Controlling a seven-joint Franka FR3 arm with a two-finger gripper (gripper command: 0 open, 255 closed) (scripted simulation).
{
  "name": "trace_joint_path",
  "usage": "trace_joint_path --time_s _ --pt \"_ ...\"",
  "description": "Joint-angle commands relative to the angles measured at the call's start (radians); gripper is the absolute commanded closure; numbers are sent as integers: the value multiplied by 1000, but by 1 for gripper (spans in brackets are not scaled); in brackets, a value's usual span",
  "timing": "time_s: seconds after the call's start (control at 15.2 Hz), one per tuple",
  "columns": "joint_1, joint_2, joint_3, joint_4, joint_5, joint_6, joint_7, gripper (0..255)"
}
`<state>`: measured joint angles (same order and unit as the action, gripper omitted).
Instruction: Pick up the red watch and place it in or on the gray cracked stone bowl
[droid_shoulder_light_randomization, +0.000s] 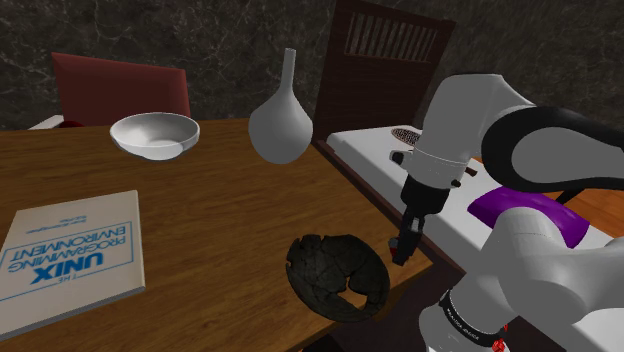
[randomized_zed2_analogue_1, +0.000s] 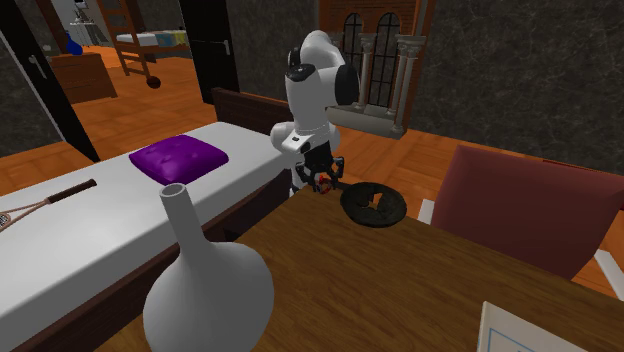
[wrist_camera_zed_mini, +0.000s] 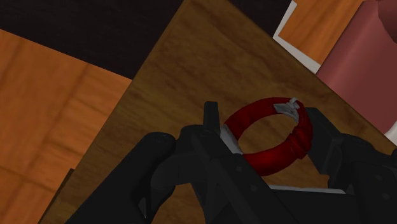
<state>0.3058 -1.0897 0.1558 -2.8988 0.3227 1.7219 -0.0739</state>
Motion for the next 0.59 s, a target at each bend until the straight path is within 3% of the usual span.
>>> trace_joint_path --time_s 0.0,0.53 --pt "-1 -1 -3 13 -3 -14 2 255" --pt "-10 4 -23 121 -25 -115 20 255"
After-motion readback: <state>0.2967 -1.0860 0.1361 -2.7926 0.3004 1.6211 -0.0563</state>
